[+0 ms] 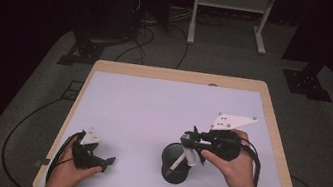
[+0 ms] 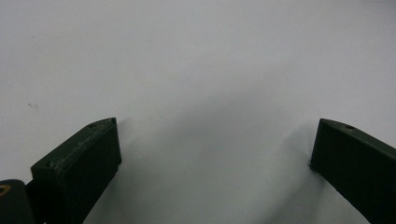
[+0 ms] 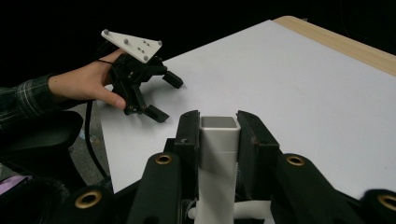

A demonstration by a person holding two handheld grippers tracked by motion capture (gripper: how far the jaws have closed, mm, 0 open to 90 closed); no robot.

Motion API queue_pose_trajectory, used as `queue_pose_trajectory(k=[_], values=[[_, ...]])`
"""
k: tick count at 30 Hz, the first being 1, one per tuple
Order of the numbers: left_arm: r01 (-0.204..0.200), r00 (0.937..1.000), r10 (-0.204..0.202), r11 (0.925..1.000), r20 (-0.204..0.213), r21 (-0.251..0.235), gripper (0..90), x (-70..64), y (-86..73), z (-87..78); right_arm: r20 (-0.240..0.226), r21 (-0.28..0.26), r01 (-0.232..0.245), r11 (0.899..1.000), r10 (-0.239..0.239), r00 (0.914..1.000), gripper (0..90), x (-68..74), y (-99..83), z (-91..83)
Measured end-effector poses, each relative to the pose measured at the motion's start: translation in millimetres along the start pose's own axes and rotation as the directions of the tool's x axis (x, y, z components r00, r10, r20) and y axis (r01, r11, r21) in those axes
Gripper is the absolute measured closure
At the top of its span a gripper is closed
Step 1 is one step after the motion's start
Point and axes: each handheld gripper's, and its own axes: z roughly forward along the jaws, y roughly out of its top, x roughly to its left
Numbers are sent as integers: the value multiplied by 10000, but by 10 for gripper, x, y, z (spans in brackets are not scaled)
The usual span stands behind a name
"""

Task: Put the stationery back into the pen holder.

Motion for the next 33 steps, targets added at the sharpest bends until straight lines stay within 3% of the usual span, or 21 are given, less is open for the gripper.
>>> queue_pose_trajectory(k=[9, 33], values=[[-2, 10000, 2, 10000, -3, 0, 8, 0, 0, 0, -228, -191, 58, 9998, -63, 9997, 702, 15, -17, 95], [13, 10000, -13, 10000, 3, 2, 8, 0, 0, 0, -776, 743, 126, 9972, -69, 9970, 701, -63, -196, 573]])
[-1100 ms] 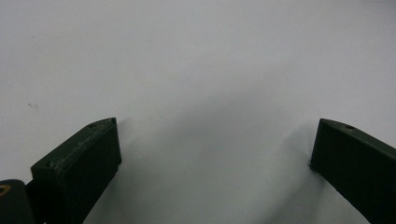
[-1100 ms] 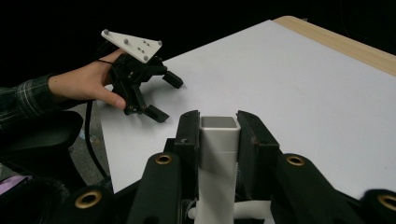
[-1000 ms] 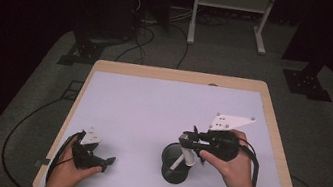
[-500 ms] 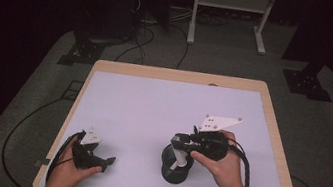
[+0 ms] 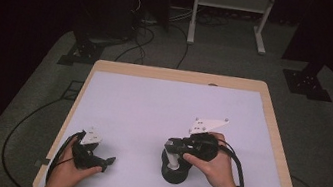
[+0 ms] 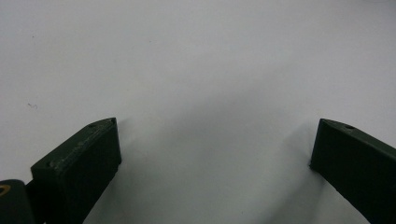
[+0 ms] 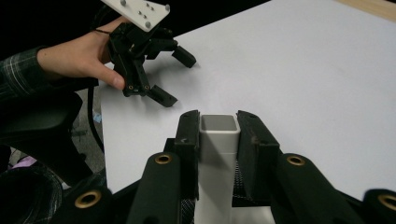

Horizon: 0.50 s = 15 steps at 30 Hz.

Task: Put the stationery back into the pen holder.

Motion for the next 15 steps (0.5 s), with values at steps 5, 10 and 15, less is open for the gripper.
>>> queue_pose_trajectory(k=[5, 10, 15], values=[[-2, 10000, 2, 10000, 1, 1, 8, 0, 0, 0, -17, 314, 100, 9995, -100, 9999, 701, 14, -18, 60], [-7, 10000, 7, 10000, 0, 2, 8, 1, 0, 0, -73, 505, 174, 9986, -170, 9998, 701, 21, -41, 105], [-3, 10000, 3, 10000, -1, -5, 8, 0, 0, 0, -51, 752, 202, 9970, -199, 9998, 701, 27, -78, 125]])
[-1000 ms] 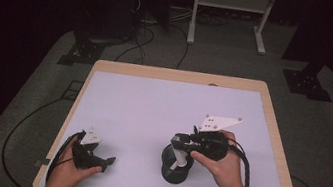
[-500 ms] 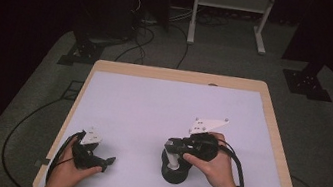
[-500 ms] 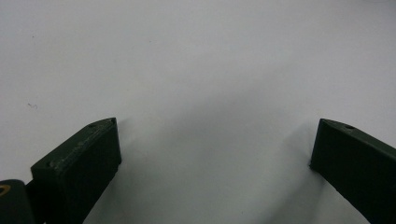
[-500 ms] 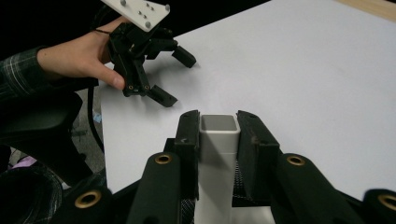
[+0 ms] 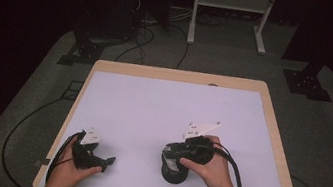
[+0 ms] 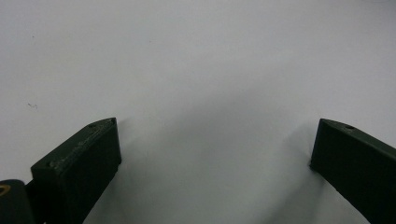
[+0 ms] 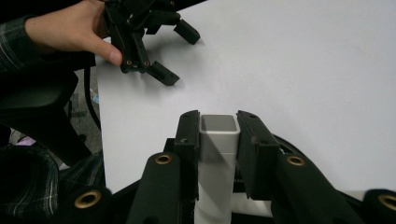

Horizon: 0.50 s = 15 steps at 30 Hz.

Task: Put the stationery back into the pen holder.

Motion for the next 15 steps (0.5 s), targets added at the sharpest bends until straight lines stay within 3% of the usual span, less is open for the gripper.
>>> queue_pose_trajectory(k=[15], values=[[-1, 10000, 1, 10000, -3, -2, 8, 0, 0, 0, -81, -198, 64, 9998, -66, 9999, 674, 33, 15, -65]])
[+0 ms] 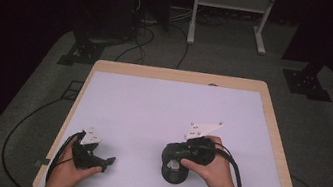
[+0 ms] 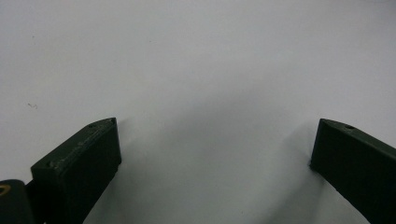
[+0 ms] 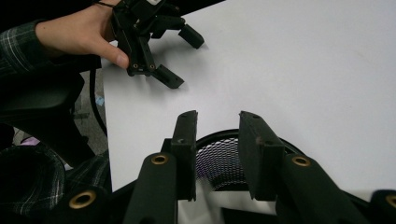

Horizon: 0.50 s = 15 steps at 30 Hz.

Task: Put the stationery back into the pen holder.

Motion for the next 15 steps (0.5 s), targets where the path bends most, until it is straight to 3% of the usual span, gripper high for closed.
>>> queue_pose_trajectory(k=[15], values=[[-15, 10000, 15, 10000, 3, 19, 8, 1, 1, -1, 593, -481, -88, 9988, 117, 9982, 666, -20, -40, -387]])
